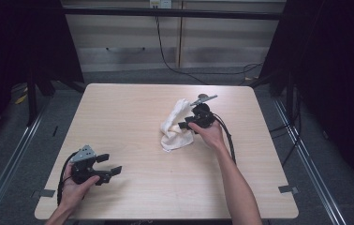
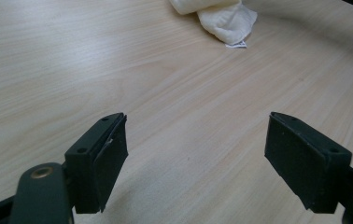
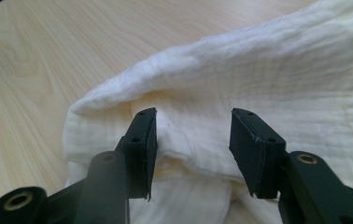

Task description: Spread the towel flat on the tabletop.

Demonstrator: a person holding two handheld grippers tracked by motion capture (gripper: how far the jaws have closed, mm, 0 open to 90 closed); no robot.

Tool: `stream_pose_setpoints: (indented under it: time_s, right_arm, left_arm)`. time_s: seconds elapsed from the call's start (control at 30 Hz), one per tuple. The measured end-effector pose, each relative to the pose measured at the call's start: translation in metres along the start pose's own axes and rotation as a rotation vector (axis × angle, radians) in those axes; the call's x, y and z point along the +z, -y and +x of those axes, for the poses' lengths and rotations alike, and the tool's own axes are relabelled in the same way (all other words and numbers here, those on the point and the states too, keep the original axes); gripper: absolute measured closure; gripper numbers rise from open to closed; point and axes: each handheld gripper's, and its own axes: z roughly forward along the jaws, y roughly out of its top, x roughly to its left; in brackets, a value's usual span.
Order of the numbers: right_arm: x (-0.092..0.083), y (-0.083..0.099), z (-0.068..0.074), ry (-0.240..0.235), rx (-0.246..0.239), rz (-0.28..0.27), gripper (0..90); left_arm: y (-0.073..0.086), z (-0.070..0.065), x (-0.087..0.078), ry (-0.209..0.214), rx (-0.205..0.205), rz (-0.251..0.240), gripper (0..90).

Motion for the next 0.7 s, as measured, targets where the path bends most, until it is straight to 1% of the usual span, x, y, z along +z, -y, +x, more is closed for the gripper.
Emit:
stream_pose_setpoints:
  time_s: [0.03, 0.07, 0.13, 0.2, 0.23, 0.27, 0.33, 0.37, 0.4, 0.43, 0.47, 0.53, 0.57, 0.7]
  right_arm:
    - [0.0, 0.0, 0.0, 0.0, 0.0, 0.0, 51.3]
    - [0.002, 0.001, -0.002, -0.003, 0.01, 0.002, 49.5]
    - [0.011, 0.006, -0.006, -0.003, 0.023, 0.043, 46.1]
    - [0.015, 0.01, -0.007, -0.02, 0.033, 0.038, 45.9]
    - [0.015, 0.01, -0.007, -0.02, 0.033, 0.038, 45.9]
    - [0.019, 0.012, -0.006, -0.001, 0.014, 0.064, 47.2]
    - [0.022, 0.014, -0.004, 0.008, 0.004, 0.082, 53.2]
    - [0.023, 0.015, -0.004, 0.005, 0.006, 0.085, 56.3]
    - [0.023, 0.015, -0.004, 0.005, 0.006, 0.085, 56.3]
    - [0.023, 0.016, -0.003, 0.005, 0.008, 0.091, 58.9]
    - [0.022, 0.017, -0.003, -0.001, -0.002, 0.089, 63.6]
    - [0.019, 0.02, -0.002, -0.018, 0.001, 0.092, 71.8]
    - [0.017, 0.022, -0.001, -0.015, 0.004, 0.091, 72.9]
    - [0.014, 0.025, 0.003, -0.015, -0.011, 0.095, 74.2]
  left_arm:
    - [0.0, 0.0, 0.0, 0.0, 0.0, 0.0, 20.8]
    - [0.0, 0.0, 0.0, 0.007, -0.007, -0.005, 20.8]
    - [0.0, -0.001, 0.0, 0.002, 0.001, -0.002, 20.6]
    - [0.0, -0.002, 0.0, -0.004, 0.008, 0.003, 20.7]
    - [0.0, -0.002, 0.0, -0.004, 0.008, 0.003, 20.7]
    - [0.0, -0.002, 0.001, -0.001, 0.011, 0.003, 20.7]
    - [0.0, -0.003, 0.001, 0.004, 0.013, 0.003, 20.7]
    - [0.0, -0.003, 0.0, 0.003, 0.01, 0.002, 20.7]
    - [0.0, -0.003, 0.0, 0.003, 0.01, 0.002, 20.7]
    - [0.0, -0.002, 0.0, 0.002, 0.007, 0.001, 20.7]
    - [0.0, -0.002, 0.0, 0.007, 0.002, 0.0, 20.6]
    - [0.0, -0.003, 0.0, 0.012, 0.007, 0.001, 20.5]
    - [0.0, -0.004, 0.0, 0.013, 0.005, 0.0, 20.6]
    - [0.0, -0.004, 0.001, 0.018, 0.004, 0.002, 20.5]
